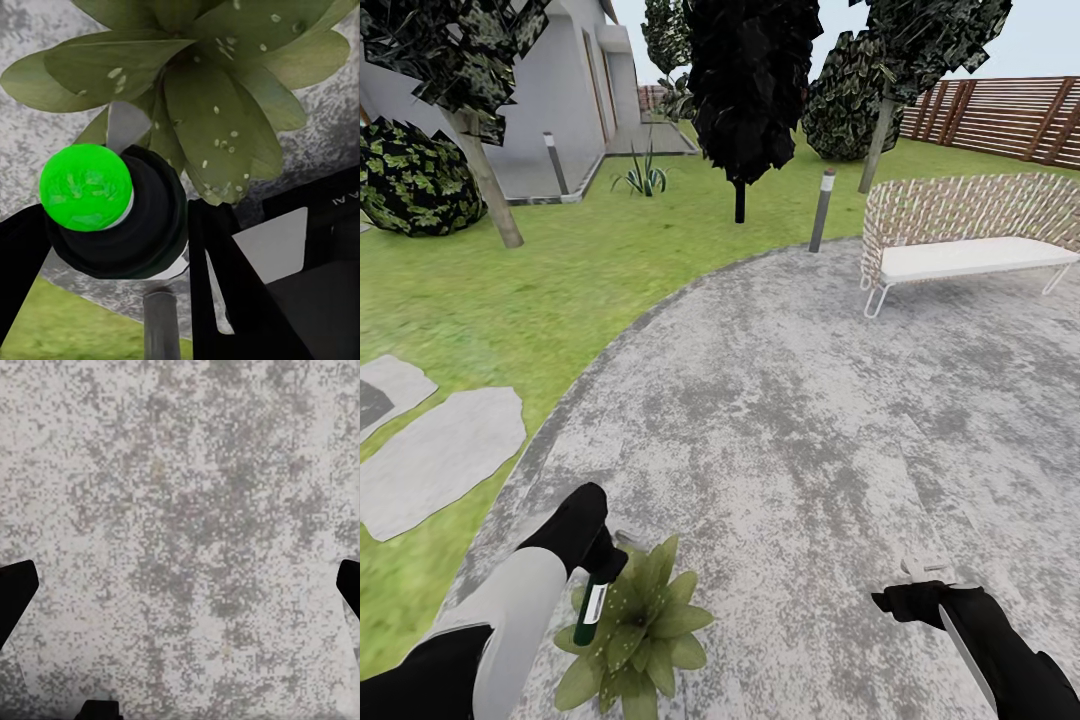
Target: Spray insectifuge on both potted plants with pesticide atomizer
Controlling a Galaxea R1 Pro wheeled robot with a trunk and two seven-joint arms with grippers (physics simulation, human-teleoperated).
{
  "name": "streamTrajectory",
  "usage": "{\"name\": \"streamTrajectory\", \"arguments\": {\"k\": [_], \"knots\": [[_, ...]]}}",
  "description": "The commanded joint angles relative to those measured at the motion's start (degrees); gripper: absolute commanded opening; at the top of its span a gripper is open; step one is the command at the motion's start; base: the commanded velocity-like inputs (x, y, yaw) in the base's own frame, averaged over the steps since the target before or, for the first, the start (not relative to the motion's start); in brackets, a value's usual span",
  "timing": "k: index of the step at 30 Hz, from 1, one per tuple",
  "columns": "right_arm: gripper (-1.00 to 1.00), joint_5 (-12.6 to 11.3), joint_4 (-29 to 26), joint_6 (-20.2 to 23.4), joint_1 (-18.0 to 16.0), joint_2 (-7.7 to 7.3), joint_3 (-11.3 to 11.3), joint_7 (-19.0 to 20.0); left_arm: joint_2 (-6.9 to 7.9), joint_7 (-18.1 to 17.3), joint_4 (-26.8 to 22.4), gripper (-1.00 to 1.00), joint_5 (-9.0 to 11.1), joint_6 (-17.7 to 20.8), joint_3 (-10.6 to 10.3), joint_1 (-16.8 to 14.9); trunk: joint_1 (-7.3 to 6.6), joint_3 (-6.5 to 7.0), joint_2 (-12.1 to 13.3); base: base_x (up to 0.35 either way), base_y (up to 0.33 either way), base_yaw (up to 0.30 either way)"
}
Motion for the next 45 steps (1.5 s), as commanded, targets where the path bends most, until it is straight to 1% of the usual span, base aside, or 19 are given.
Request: {"name": "streamTrajectory", "arguments": {"k": [1, 24, 28, 29, 31, 32, 33, 34, 37, 39, 40, 43, 45], "knots": [[1.0, 0.28, -0.08, 0.26, -0.02, 0.01, -0.1, 0.37, -0.07, -0.48, -0.09, -1.0, -0.62, 0.19, 0.48, -0.03, -0.01, -0.05, -0.02, 0.0, 0.0, 0.0], [1.0, 0.23, -0.08, 0.26, -0.02, -0.04, -0.16, 0.38, 0.02, -0.48, -0.09, -1.0, -0.62, 0.19, 0.57, -0.03, -0.01, -0.05, -0.02, 0.0, 0.0, 0.0], [1.0, 0.15, -0.08, 0.26, -0.02, -0.28, -0.2, 0.44, 0.33, -0.48, -0.09, -1.0, -0.62, 0.18, 0.64, -0.03, -0.01, -0.05, -0.02, 0.0, 0.0, -0.008], [1.0, 0.12, -0.08, 0.26, -0.02, -0.31, -0.19, 0.43, 0.63, -0.48, -0.07, -1.0, -0.62, 0.15, 0.64, -0.03, -0.01, -0.05, -0.02, 0.0, 0.0, -0.136], [1.0, 0.15, -0.08, 0.26, -0.02, -0.33, -0.19, 0.43, 2.26, -0.45, -0.03, -1.0, -0.62, 0.12, 0.65, -0.03, -0.01, -0.05, -0.02, 0.0, 0.0, -0.199], [1.0, 0.2, -0.08, 0.26, -0.02, -0.34, -0.19, 0.38, 4.98, -0.41, 0.01, -1.0, -0.62, 0.11, 0.66, 0.03, -0.01, -0.05, -0.02, 0.0, 0.0, -0.13], [1.0, 0.2, -0.08, 0.26, -0.02, -0.34, -0.19, 0.37, 6.02, -0.41, 0.04, -1.0, -0.59, 0.11, 0.66, 0.07, -0.01, -0.05, -0.02, 0.0, 0.0, -0.083], [1.0, 0.22, -0.08, 0.26, -0.02, -0.34, -0.19, 0.37, 7.74, -0.4, 0.06, -1.0, -0.57, 0.09, 0.66, 0.11, -0.01, -0.05, -0.02, 0.0, 0.0, -0.043], [1.0, 0.27, -0.08, 0.26, -0.02, -0.34, -0.15, 0.36, 10.71, -0.4, 0.14, -1.0, -0.47, 0.01, 0.66, 0.23, -0.01, -0.05, -0.02, 0.0, 0.0, -0.018], [1.0, 0.27, -0.08, 0.26, -0.02, -0.31, -0.11, 0.36, 11.58, -0.35, 0.18, -1.0, -0.46, -0.08, 0.66, 0.42, -0.01, -0.05, -0.02, 0.0, 0.0, -0.004], [1.0, 0.28, -0.08, 0.26, -0.02, -0.32, -0.11, 0.36, 11.75, -0.33, 0.24, -1.0, -0.45, -0.12, 0.66, 0.48, -0.01, -0.05, -0.02, 0.0, 0.0, -0.002], [1.0, 0.28, -0.08, 0.26, -0.02, -0.3, -0.1, 0.36, 11.93, -0.31, 1.74, -1.0, -0.42, -1.12, 0.66, 0.74, -0.01, -0.05, -0.02, 0.0, 0.0, 0.0], [1.0, 0.28, -0.08, 0.26, -0.02, -0.23, -0.1, 0.36, 11.87, -0.22, 4.15, -1.0, -0.35, -1.44, 0.66, 0.81, -0.01, -0.05, -0.02, 0.0, 0.0, 0.0]]}}
